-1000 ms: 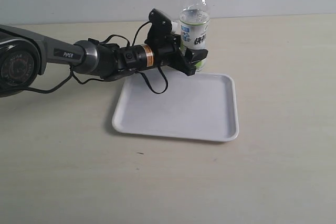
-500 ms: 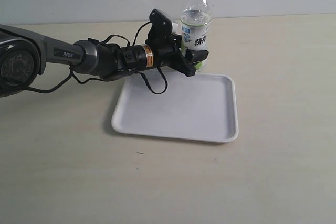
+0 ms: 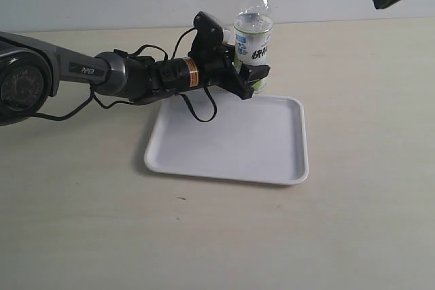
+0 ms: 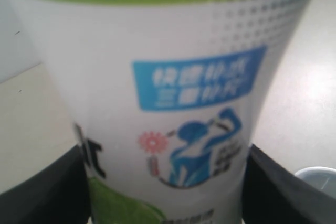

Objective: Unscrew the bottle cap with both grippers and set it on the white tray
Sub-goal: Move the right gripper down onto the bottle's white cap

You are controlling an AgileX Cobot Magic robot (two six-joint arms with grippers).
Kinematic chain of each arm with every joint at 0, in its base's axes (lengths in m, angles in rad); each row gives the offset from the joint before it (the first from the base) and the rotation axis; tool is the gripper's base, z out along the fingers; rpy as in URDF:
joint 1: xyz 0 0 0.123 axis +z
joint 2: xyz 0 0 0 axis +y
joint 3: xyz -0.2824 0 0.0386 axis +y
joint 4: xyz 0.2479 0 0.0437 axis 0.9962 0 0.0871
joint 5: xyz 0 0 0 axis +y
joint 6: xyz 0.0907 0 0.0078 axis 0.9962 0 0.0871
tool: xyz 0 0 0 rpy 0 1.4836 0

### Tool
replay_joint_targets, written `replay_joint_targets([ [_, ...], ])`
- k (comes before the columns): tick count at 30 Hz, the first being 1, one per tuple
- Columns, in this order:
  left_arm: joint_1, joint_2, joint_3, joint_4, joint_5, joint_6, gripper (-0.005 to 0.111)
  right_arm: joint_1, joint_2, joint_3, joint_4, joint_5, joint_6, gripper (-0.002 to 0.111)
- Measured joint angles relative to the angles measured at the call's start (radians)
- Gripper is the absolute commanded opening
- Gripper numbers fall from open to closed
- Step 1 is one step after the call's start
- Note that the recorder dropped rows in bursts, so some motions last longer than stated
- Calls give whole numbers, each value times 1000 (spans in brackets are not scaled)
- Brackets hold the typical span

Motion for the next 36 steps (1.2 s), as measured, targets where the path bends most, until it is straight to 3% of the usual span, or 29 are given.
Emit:
replay_joint_targets([
  [7,0,-1,0,2,6,0,0,32,74,-78,-262,80,90,6],
  [10,0,-1,0,4,6,0,0,68,79,-83,-294,51,80,16],
  [16,0,-8,0,45,6,11,0,103,115,-155,-132,-4,-17,48],
  [20,0,-17,0,68,29,17,0,103,124,-209,59,-22,-143,59],
  [23,0,-28,-2,73,73,20,0,114,131,-245,170,-54,-207,59],
  [36,-10,-34,-5,71,102,76,0,133,183,-313,226,36,-257,64],
])
